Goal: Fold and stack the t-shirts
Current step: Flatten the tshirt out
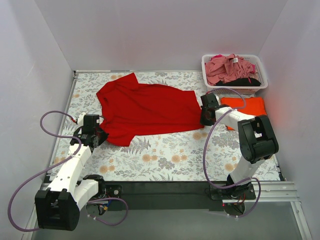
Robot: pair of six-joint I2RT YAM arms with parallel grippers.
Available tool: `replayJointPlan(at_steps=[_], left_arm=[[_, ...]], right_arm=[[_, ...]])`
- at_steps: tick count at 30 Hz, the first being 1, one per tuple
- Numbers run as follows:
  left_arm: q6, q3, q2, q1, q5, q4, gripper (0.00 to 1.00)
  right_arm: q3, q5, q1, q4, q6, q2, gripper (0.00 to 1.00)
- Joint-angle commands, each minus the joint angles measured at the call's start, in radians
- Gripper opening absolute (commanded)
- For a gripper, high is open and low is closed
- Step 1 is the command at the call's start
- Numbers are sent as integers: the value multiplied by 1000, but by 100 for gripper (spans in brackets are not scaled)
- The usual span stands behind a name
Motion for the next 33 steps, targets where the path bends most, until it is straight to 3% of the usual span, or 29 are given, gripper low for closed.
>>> replayJointPlan(at_steps=[1, 2, 10, 14, 20, 26, 33], left_arm=[[10, -8, -26, -3, -1, 16, 0], [10, -8, -29, -3, -3, 15, 0], [10, 81, 37, 11, -53, 33, 0], [14, 200, 129, 20, -98, 53, 0], [51, 506, 222, 42, -217, -34, 0], [167, 772, 77, 42, -391, -83, 0], [363, 974, -119, 42, -445, -28, 0]], right_arm=[[-75, -19, 5, -113, 6, 60, 5], [-66, -22, 5, -115, 3, 57, 2], [93, -10, 5, -135, -69, 0, 1], [220, 13, 3, -162, -141, -34, 1], [391, 44, -1, -230, -209, -127, 1], [467, 67, -1, -254, -296, -348, 1], [491, 28, -1, -264, -367, -627, 1]])
